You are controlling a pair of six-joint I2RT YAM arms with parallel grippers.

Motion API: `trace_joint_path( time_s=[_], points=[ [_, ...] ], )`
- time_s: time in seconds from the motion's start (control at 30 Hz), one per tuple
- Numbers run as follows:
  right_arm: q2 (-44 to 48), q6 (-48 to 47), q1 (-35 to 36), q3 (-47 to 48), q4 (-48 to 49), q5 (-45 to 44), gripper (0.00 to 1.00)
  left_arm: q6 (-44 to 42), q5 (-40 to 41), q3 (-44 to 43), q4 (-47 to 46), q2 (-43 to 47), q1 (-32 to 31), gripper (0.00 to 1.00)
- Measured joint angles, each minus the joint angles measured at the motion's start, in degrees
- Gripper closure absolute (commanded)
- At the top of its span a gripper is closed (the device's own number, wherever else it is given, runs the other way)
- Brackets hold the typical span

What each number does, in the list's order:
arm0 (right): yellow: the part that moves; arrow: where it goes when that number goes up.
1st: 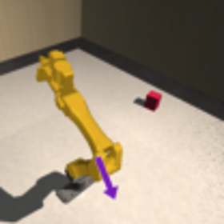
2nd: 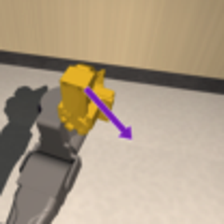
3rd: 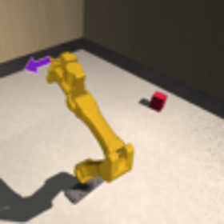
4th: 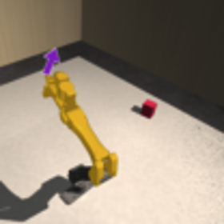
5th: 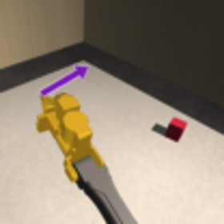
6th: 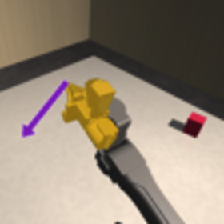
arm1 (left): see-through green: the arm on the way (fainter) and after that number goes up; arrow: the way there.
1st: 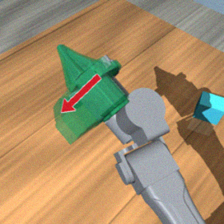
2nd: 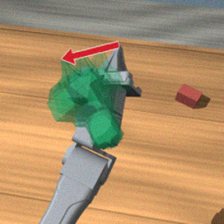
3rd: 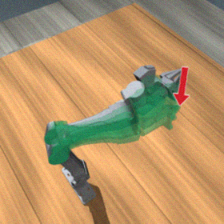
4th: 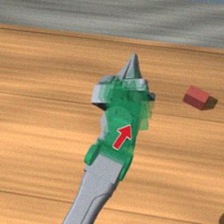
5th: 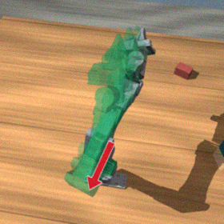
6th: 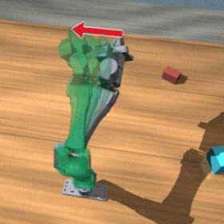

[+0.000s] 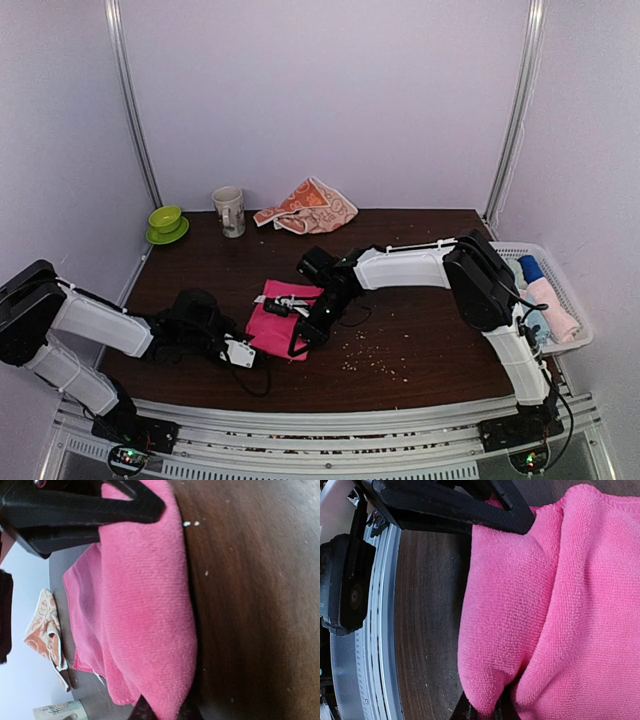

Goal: Roll the towels
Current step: Roll the towel at the center of the board.

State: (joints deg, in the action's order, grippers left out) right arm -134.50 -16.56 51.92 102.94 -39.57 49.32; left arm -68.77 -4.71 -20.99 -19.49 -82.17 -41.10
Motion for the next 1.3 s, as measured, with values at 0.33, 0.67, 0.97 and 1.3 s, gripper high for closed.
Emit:
trace_joint_path(
  time_s=[0.33,0.67,0.97,1.3],
  points=[
    [0.4,0.0,-0.5,-0.3,-0.2,0.1,0.63,0.5,-0.7,-3.2,6.6,0.0,-0.3,1.0],
    [12.0,0.5,-0.9,-11.5,2.3,-13.5,0.5,7.0,-4.7,-13.5,24.7,-2.8,-0.2,1.0],
    [33.6,-1.2,1.2,-35.9,21.4,-30.3,0.41,13.0,-12.0,-23.9,37.7,-9.4,0.5,1.0],
    [41.3,-13.3,15.3,-58.5,47.7,-50.1,0.37,14.2,-22.5,-37.1,53.7,-19.6,5.2,1.0]
  ],
)
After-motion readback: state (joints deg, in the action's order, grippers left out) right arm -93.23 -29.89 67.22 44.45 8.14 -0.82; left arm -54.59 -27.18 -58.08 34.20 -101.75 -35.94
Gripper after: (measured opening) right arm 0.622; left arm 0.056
